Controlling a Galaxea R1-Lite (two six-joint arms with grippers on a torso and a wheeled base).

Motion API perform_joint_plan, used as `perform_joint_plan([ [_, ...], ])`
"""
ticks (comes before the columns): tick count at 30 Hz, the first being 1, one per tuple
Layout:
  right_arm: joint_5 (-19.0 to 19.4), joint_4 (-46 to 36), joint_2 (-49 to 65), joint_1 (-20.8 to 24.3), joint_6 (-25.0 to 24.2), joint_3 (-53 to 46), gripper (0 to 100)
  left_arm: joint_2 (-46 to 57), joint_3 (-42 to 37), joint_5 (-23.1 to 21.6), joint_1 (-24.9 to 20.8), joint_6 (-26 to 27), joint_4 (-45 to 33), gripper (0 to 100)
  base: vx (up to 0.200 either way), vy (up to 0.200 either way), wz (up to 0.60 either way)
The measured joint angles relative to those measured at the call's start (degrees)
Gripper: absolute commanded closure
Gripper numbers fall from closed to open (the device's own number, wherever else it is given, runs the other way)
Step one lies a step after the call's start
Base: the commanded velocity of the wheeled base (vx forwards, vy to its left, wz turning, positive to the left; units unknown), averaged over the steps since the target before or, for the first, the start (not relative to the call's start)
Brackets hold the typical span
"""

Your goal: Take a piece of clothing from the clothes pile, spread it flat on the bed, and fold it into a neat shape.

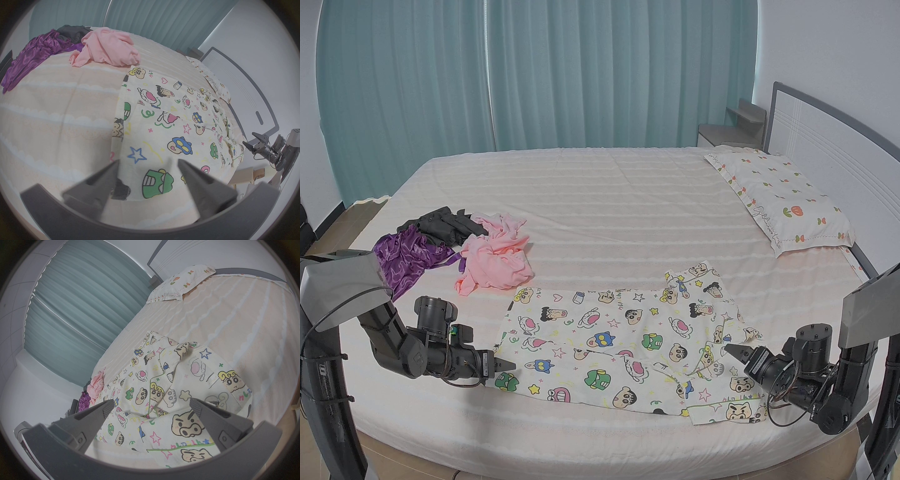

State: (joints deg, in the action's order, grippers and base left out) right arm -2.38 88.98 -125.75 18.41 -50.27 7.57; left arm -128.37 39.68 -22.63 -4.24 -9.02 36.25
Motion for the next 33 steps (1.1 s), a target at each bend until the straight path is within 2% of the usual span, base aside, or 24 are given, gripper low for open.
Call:
perform_joint_plan([
  [10, 0.0, 0.0, 0.0, 0.0, 0.0, 0.0, 0, 2.8, -4.0, 0.0, 2.4, 0.2, 0.0, 100, 0.0, 0.0, 0.0],
  [23, 0.0, 0.0, 0.0, 0.4, 0.0, -0.2, 0, 6.2, -8.6, 0.5, 2.6, 0.3, -1.2, 100, 0.0, 0.0, 0.0],
  [33, 0.0, 0.0, 0.0, 0.4, 0.0, -0.2, 0, 6.6, -9.1, 0.7, 2.8, 0.7, -3.9, 100, 0.0, 0.0, 0.0],
])
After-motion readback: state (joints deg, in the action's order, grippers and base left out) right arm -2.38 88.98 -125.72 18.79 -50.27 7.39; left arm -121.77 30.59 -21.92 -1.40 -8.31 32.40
